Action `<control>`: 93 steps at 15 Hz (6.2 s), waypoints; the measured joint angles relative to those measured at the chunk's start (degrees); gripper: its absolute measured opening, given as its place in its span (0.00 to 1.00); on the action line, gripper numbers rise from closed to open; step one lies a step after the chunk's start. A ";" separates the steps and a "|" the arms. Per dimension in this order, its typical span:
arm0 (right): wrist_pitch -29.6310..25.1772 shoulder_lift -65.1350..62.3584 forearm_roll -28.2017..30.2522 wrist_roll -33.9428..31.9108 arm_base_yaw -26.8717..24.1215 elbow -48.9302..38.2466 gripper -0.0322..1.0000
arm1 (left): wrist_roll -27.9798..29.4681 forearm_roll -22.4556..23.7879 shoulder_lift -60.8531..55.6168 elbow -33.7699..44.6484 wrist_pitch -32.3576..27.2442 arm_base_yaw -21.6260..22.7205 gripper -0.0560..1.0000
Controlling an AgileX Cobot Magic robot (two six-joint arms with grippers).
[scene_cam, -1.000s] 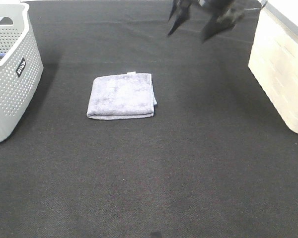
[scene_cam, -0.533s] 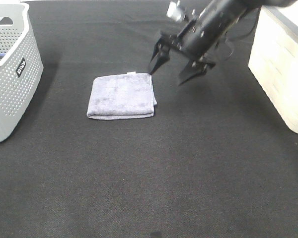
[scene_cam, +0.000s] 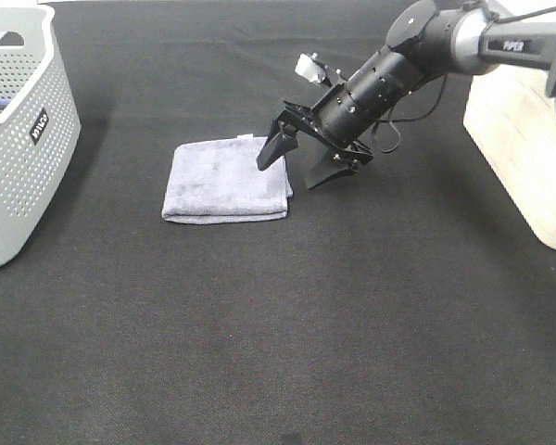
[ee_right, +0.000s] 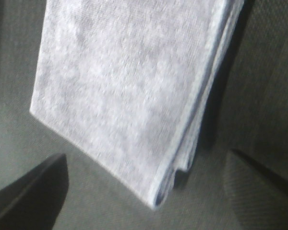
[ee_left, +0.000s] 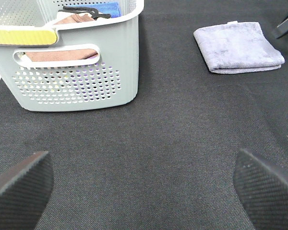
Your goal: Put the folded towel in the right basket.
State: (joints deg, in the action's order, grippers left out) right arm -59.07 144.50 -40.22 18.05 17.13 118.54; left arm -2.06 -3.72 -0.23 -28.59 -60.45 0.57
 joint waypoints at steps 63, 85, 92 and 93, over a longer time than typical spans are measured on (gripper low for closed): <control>-10.94 -19.77 39.25 -14.61 -28.76 11.97 0.30 | 0.00 0.00 0.00 0.00 0.00 0.00 0.97; -10.83 -37.53 37.59 -16.16 -10.03 -2.18 0.84 | 0.00 0.00 0.00 0.00 0.00 0.00 0.97; -10.66 -62.51 37.59 -18.05 -9.97 -44.98 0.84 | 0.00 0.00 0.00 0.00 0.00 0.00 0.97; -10.66 -66.64 37.59 -18.05 -9.97 -50.36 0.84 | 0.00 0.00 0.00 0.00 0.00 0.00 0.97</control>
State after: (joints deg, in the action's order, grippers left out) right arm -69.73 77.86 -2.64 0.00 7.16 68.18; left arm -2.06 -3.72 -0.23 -28.59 -60.45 0.57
